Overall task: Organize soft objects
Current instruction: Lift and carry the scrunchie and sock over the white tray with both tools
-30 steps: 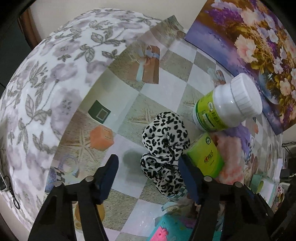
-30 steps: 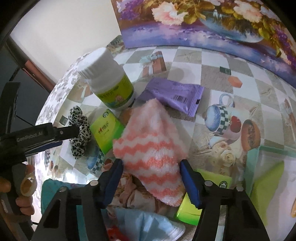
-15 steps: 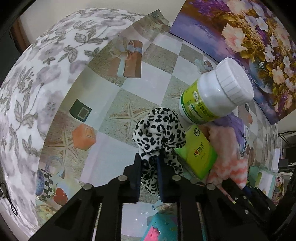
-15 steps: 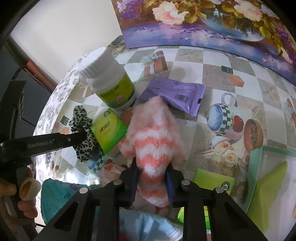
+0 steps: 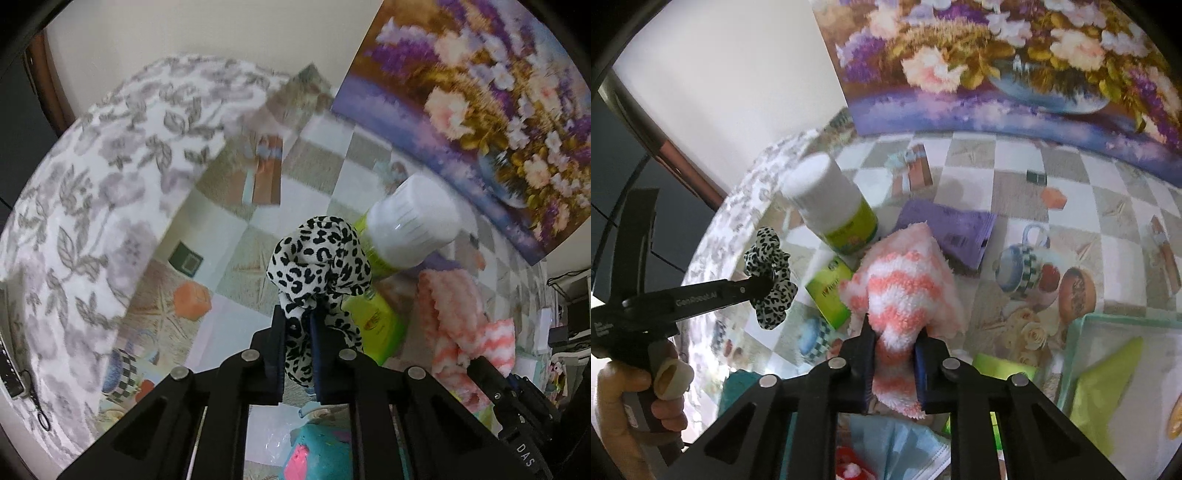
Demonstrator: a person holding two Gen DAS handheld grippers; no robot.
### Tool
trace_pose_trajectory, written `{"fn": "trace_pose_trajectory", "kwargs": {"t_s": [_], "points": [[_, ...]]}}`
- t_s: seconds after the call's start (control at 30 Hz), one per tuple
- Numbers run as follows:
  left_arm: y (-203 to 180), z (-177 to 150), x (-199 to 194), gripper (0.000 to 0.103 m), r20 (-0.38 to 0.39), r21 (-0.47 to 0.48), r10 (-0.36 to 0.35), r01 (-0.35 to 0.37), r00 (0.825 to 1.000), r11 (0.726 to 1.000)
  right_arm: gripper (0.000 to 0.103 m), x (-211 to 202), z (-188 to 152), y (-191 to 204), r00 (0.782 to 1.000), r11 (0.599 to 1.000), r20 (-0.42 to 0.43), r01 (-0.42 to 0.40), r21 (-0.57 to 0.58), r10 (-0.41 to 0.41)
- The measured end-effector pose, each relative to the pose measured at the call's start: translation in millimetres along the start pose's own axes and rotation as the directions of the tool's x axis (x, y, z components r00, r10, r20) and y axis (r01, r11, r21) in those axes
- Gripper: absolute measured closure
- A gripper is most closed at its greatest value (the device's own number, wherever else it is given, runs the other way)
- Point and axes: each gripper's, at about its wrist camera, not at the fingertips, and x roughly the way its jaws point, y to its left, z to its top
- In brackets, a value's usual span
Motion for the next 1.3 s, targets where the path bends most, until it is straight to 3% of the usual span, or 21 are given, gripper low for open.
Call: {"fn": "trace_pose_trajectory", "kwargs": {"t_s": [0.27, 0.57, 0.93, 1.3], "points": [[-7.4, 6.3, -53.2, 0.092, 0.124, 0.012, -0.001, -0.001, 0.992, 1.0, 0.084, -42.1, 12.5, 2.7, 0.995, 0.999, 0.097, -0.032, 0.007, 0.032], [-25.7, 2.5, -94.8, 0.092, 0.217, 0.051, 0.009, -0.021, 0.976, 0.998, 0.084, -85.2, 21.7, 2.4, 0.989, 0.999, 0.142, 0.028, 0.023, -0.031], [-73.1, -18.2, -115.6, 0.092, 0.251, 0.148, 0.002, -0.04, 0.968, 0.988, 0.084, -122.2, 20.6, -9.0, 0.979, 0.988, 0.142, 0.14, 0.07, -0.149], [-117.3, -46.5, -117.0, 0.091, 0.232, 0.229, -0.038, -0.017, 0.972, 0.973, 0.084, -154.3, 5.6, -29.5, 0.966, 0.976, 0.164, 0.179, 0.127, -0.198]]}}
